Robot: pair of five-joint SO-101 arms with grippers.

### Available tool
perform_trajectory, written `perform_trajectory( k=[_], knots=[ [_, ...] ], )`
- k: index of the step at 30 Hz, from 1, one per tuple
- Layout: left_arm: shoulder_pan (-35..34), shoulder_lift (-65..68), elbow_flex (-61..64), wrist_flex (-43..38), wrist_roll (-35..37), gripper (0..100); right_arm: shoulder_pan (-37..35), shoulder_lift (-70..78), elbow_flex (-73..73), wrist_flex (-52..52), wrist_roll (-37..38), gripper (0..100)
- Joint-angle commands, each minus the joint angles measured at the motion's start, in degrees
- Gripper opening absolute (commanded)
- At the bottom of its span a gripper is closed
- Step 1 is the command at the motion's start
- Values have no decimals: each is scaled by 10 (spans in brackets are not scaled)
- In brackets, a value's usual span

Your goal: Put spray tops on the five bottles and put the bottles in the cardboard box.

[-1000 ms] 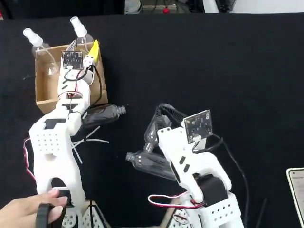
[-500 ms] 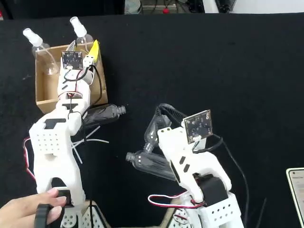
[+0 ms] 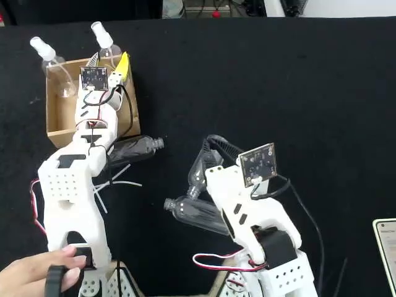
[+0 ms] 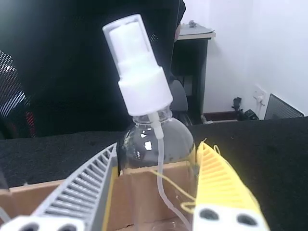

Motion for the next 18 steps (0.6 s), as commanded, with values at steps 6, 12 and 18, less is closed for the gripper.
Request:
perform_trajectory(
  k=[6,12,18],
  knots=[
    [2,-8,-26,-4,2,310,-1,0,-1,-18,4,15],
    [1,-8,-26,-6,4,309,-1,0,-1,-18,4,15],
    [-5,-14,-23,-9,5,309,-1,0,-1,-18,4,15]
  ],
)
